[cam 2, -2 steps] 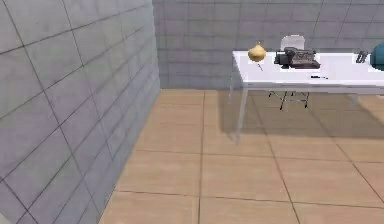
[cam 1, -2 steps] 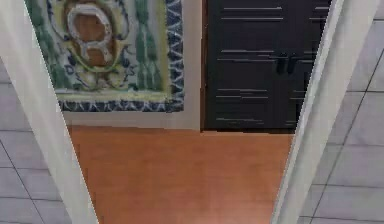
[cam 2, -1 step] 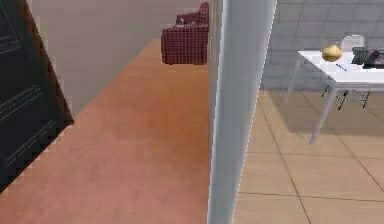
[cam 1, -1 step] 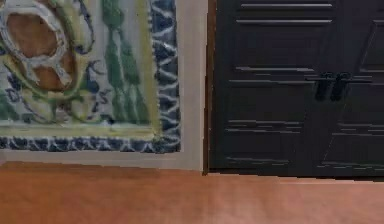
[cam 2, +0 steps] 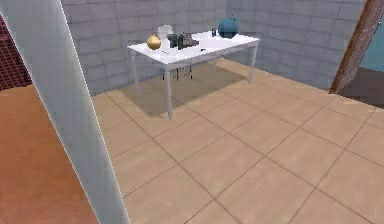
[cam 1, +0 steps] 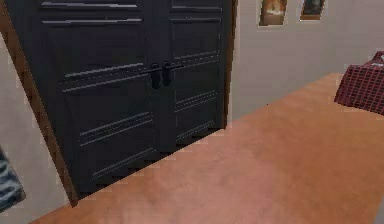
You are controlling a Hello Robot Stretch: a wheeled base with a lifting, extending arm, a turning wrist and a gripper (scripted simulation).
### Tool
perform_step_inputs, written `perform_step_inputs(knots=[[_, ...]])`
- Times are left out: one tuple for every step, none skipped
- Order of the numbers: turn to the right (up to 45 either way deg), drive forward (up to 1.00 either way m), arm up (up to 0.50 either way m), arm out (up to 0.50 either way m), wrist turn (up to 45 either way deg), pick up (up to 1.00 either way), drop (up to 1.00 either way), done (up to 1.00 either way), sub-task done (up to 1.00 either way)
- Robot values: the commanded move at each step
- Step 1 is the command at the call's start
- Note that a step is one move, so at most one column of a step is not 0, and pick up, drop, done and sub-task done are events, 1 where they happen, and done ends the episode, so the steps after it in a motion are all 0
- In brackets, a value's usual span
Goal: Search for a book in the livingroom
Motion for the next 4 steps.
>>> perform_step_inputs(knots=[[0.0,0.3,0.0,0.0,0.0,0.0,0.0,0.0,0.0],[42.0,0.0,0.0,0.0,0.0,0.0,0.0,0.0,0.0],[0.0,1.0,0.0,0.0,0.0,0.0,0.0,0.0,0.0],[0.0,1.0,0.0,0.0,0.0,0.0,0.0,0.0,0.0]])
